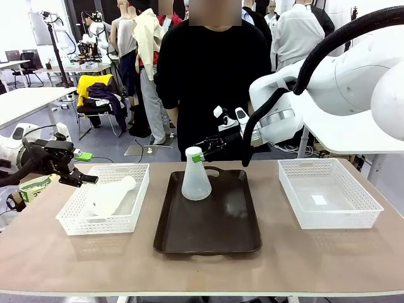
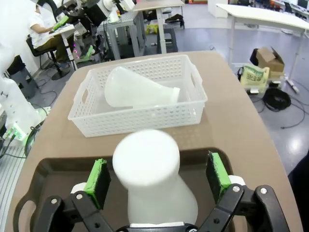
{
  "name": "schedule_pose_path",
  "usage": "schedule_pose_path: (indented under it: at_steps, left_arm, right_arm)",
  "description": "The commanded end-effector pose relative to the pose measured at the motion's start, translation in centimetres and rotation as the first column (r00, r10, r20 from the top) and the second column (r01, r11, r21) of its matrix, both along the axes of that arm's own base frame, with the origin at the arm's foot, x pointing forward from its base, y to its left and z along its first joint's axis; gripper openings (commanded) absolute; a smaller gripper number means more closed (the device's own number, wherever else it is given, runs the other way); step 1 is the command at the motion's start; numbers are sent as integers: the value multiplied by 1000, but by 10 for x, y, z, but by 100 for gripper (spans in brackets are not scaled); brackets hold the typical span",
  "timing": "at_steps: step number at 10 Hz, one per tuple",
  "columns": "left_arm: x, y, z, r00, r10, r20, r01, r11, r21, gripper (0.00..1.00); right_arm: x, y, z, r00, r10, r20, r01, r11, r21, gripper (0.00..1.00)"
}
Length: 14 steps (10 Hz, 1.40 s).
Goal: Prepare the laboratory tools.
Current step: Place the picked Big flask upright in the Handle tray as instructed by the person, then pick up the Big flask that the person points to.
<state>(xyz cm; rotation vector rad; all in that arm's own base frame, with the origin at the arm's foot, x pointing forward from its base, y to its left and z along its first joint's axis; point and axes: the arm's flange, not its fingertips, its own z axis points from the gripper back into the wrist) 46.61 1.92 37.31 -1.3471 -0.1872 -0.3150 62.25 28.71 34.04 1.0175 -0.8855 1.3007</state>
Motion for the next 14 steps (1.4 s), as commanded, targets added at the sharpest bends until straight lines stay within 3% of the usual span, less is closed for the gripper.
schedule_pose_path:
  at_steps: [1, 4, 5, 6, 14]
  left_arm:
    - [-1, 0, 2, 1000, -2, 8, 2, 1000, -9, 100]
    - [-1, 0, 2, 1000, -2, 8, 2, 1000, -9, 100]
    - [-1, 0, 2, 1000, -2, 8, 2, 1000, -9, 100]
    - [-1, 0, 2, 1000, -2, 8, 2, 1000, -9, 100]
    - [-1, 0, 2, 1000, -2, 8, 2, 1000, -9, 100]
  right_arm:
    - [-20, -10, 5, 999, -49, -12, 48, 995, -93, 100]
    - [-32, -19, 14, 997, -76, -8, 74, 986, -149, 100]
    - [-33, -20, 20, 984, -127, -125, 107, 981, -161, 100]
    - [-22, -20, 9, 998, -62, 4, 62, 993, -101, 100]
    - [-22, -20, 9, 998, -62, 4, 62, 993, -101, 100]
